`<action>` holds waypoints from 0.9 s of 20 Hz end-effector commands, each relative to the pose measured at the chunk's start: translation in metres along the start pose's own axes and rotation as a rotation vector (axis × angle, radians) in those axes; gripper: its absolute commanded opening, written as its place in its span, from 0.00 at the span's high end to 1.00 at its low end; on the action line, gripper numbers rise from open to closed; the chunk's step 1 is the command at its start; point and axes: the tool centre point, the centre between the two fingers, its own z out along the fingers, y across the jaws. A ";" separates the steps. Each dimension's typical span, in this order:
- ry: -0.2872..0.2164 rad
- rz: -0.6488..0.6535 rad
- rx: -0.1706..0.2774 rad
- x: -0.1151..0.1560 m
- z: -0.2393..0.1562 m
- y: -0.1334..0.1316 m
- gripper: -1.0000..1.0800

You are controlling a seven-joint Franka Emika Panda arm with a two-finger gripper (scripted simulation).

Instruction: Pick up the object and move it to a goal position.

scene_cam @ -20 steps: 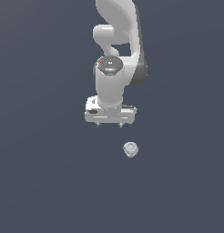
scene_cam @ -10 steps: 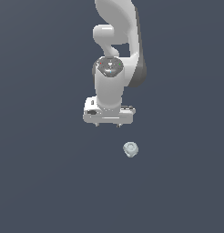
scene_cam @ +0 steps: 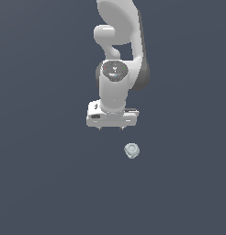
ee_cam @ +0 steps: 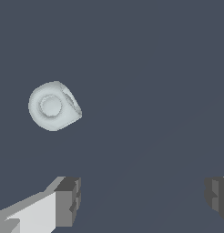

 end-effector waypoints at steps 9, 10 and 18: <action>0.016 -0.259 0.012 0.031 0.029 -0.052 0.04; 0.018 -0.291 0.014 0.035 0.033 -0.058 0.04; 0.034 -0.470 0.032 0.053 0.055 -0.098 0.04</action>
